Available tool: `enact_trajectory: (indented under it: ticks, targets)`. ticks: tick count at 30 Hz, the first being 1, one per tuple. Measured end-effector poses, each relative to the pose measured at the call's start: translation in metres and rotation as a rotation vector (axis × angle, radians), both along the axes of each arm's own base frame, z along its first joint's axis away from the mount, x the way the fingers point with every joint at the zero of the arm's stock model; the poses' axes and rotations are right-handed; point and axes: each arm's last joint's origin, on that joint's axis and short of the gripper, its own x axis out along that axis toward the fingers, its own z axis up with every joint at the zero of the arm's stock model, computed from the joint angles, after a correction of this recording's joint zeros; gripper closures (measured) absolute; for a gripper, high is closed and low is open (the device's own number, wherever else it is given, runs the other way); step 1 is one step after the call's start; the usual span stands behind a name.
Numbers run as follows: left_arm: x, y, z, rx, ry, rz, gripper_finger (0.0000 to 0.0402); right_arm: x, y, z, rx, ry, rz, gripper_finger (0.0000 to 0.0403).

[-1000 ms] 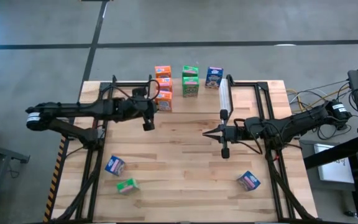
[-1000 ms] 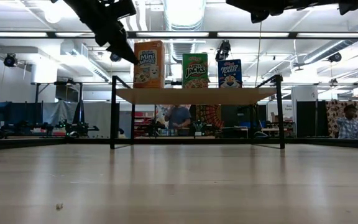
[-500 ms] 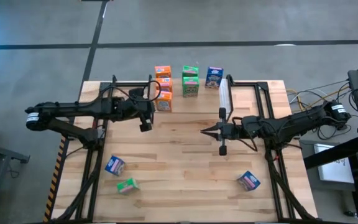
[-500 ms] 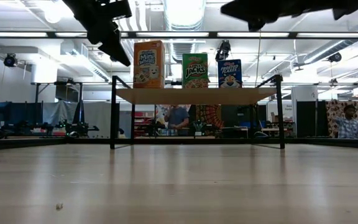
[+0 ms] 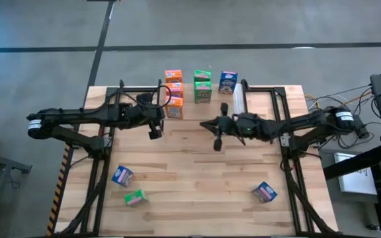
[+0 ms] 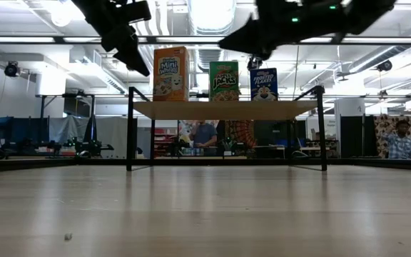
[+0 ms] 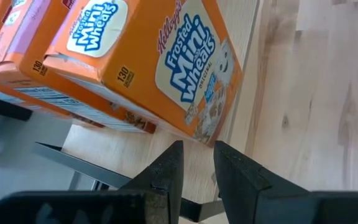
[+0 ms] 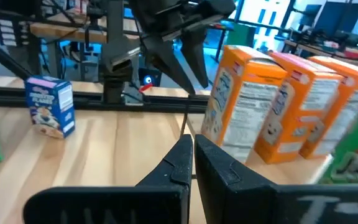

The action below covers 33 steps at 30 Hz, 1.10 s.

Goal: Stack cereal on shelf
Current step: Put the orange cereal box aligned with the other orange cereal box on the shelf

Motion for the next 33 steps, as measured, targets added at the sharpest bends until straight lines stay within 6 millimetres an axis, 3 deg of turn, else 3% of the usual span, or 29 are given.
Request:
enact_trajectory:
  ticks: [9,16,33]
  targets:
    - [0.0,0.0,0.0,0.001,-0.007,0.0,0.0329,0.053,-0.01,0.01,-0.066,0.0,-0.022,0.0394]
    - [0.001,0.0,0.0,0.002,-0.017,0.0,0.0329,0.079,-0.021,0.009,-0.067,0.005,-0.048,0.0394]
    - [0.004,0.0,0.002,0.005,-0.051,-0.002,0.0329,0.084,-0.041,0.005,-0.115,0.034,-0.188,0.0394]
